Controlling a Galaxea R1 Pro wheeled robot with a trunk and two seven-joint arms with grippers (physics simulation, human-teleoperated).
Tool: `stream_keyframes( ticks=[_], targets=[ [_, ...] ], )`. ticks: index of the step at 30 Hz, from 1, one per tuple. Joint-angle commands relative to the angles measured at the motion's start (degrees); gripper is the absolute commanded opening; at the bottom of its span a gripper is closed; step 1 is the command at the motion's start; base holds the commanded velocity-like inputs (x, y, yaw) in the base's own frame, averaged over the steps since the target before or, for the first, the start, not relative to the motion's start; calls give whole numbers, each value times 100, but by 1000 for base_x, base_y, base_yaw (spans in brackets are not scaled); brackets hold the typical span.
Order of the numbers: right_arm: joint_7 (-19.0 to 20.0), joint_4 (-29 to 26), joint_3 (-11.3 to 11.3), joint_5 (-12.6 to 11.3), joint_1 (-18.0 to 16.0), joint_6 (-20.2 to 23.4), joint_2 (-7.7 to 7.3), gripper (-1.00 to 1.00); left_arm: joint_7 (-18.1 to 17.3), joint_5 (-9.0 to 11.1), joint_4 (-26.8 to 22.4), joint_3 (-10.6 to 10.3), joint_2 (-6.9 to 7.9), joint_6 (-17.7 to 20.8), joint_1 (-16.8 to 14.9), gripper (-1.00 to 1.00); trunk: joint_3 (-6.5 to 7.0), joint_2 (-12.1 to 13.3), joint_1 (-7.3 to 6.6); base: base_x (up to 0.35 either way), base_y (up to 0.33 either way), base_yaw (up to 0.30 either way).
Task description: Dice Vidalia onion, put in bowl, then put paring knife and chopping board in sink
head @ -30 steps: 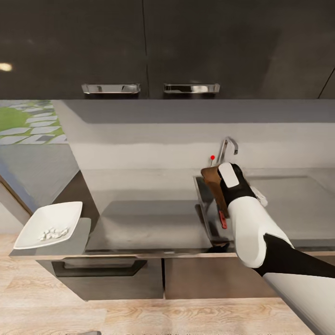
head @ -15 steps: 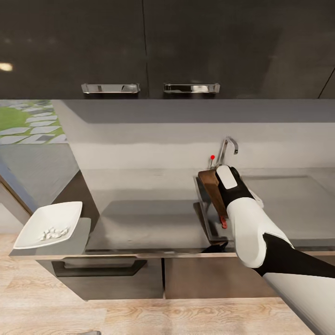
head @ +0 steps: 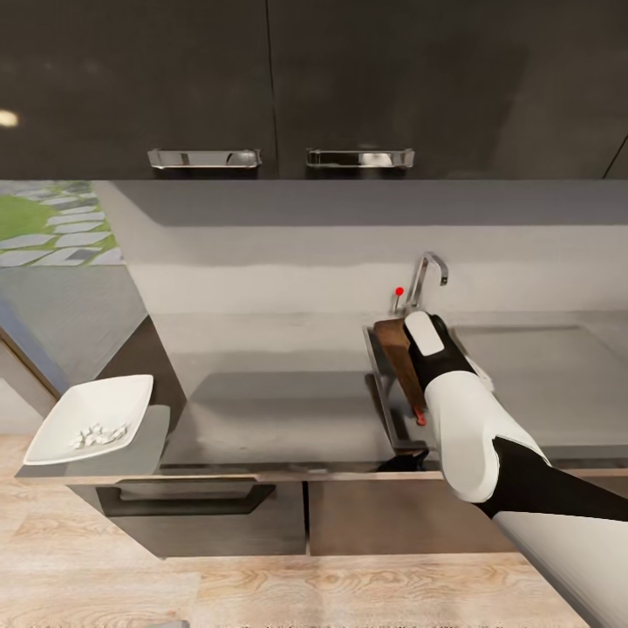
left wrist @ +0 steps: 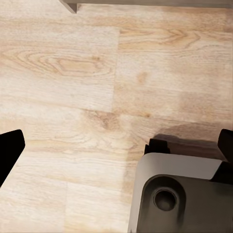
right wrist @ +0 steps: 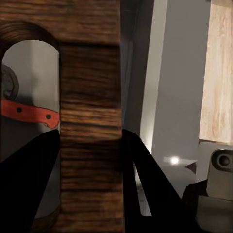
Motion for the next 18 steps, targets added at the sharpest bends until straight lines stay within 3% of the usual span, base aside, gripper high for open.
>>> stream_keyframes(
  ticks=[1,13,18],
  targets=[
    [-13,36,-21,2,-6,57,5,-100,2,37,20,-48,-3,-32,-9,100,-20,-12,3,0,0,0],
    [-13,136,-30,-1,-5,-87,5,-100,2,37,20,-48,8,-29,-9,100,-131,-12,3,1,0,0],
    [-10,137,-30,1,-6,-88,5,-100,2,37,20,-48,14,-26,-9,100,-177,-12,3,177,-116,0]
  ],
)
